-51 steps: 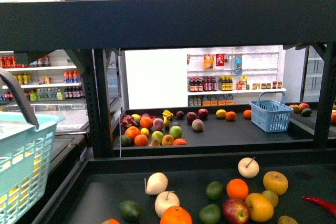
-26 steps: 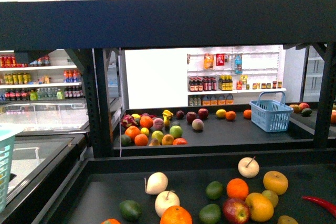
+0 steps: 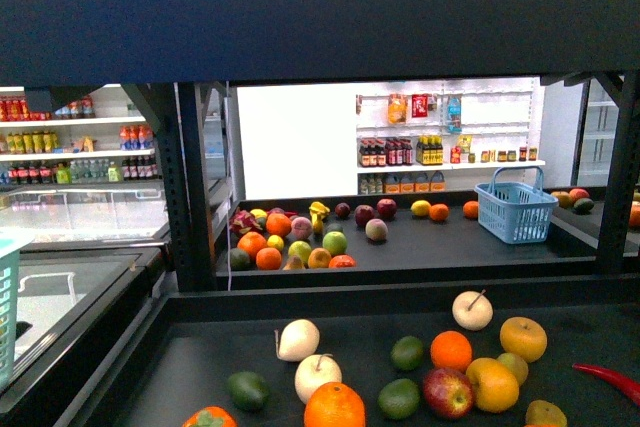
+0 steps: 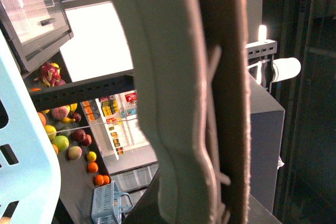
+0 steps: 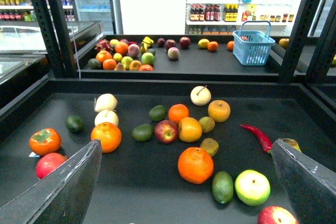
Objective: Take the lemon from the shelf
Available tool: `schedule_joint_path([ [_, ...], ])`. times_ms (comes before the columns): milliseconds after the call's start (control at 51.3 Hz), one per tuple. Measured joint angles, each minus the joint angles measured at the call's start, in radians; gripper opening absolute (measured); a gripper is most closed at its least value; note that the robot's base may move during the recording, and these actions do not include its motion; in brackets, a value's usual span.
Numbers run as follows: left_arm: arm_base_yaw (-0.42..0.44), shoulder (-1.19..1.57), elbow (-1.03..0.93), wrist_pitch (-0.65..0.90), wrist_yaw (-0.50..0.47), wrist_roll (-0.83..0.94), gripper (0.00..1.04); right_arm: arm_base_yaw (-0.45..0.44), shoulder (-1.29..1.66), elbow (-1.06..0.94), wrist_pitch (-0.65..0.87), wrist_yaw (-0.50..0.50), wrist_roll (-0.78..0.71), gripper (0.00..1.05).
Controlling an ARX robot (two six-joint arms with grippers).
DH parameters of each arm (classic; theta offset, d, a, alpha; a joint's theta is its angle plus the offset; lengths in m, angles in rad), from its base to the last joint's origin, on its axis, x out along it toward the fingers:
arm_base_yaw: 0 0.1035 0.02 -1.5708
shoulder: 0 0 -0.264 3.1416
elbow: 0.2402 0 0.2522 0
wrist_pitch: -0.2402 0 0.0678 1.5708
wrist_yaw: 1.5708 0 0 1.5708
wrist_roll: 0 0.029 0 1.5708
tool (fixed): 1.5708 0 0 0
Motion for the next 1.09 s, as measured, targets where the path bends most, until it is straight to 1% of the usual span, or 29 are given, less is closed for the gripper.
schedule_joint_path([
  [273,0.009,0.060,0.002,0.076,0.010,-0.031,0.08,0.000,0.000,0.000,0.000,0.000,0.000,0.97],
  [506,0.010,0.072,-0.003,0.083,0.005,-0.041,0.08,0.000,0.000,0.000,0.000,0.000,0.000,0.97],
  [526,0.010,0.072,-0.004,0.083,0.005,-0.043,0.09,0.000,0.000,0.000,0.000,0.000,0.000,0.97],
  [545,0.010,0.072,-0.004,0.083,0.005,-0.042,0.14,0.000,0.000,0.000,0.000,0.000,0.000,0.97],
  [584,0.011,0.072,-0.005,0.083,0.005,-0.043,0.17,0.000,0.000,0.000,0.000,0.000,0.000,0.97],
  [604,0.011,0.075,-0.008,0.083,0.006,-0.044,0.23,0.000,0.000,0.000,0.000,0.000,0.000,0.97],
  [643,0.011,0.077,-0.012,0.083,0.006,-0.044,0.29,0.000,0.000,0.000,0.000,0.000,0.000,0.97],
  [662,0.011,0.081,-0.015,0.083,0.007,-0.044,0.36,0.000,0.000,0.000,0.000,0.000,0.000,0.97],
  [701,0.011,0.082,-0.018,0.083,0.007,-0.044,0.44,0.000,0.000,0.000,0.000,0.000,0.000,0.97],
  [857,0.011,0.082,-0.019,0.087,0.007,-0.044,0.65,0.000,0.000,0.000,0.000,0.000,0.000,0.97],
  [877,0.011,0.082,-0.019,0.087,0.007,-0.044,0.69,0.000,0.000,0.000,0.000,0.000,0.000,0.97],
  [896,0.011,0.082,-0.019,0.087,0.007,-0.044,0.70,0.000,0.000,0.000,0.000,0.000,0.000,0.97],
  [916,0.011,0.082,-0.019,0.087,0.007,-0.044,0.75,0.000,0.000,0.000,0.000,0.000,0.000,0.97],
  [935,0.011,0.082,-0.019,0.087,0.008,-0.044,0.77,0.000,0.000,0.000,0.000,0.000,0.000,0.97],
  [955,0.011,0.082,-0.019,0.087,0.008,-0.044,0.82,0.000,0.000,0.000,0.000,0.000,0.000,0.97],
  [1013,0.011,0.082,-0.020,0.087,0.008,-0.044,0.92,0.000,0.000,0.000,0.000,0.000,0.000,0.97],
  [1071,0.014,0.082,-0.024,0.087,0.009,-0.043,0.99,0.000,0.000,0.000,0.000,0.000,0.000,0.97],
  [1091,0.016,0.082,-0.026,0.088,0.010,-0.042,0.98,0.000,0.000,0.000,0.000,0.000,0.000,0.97],
])
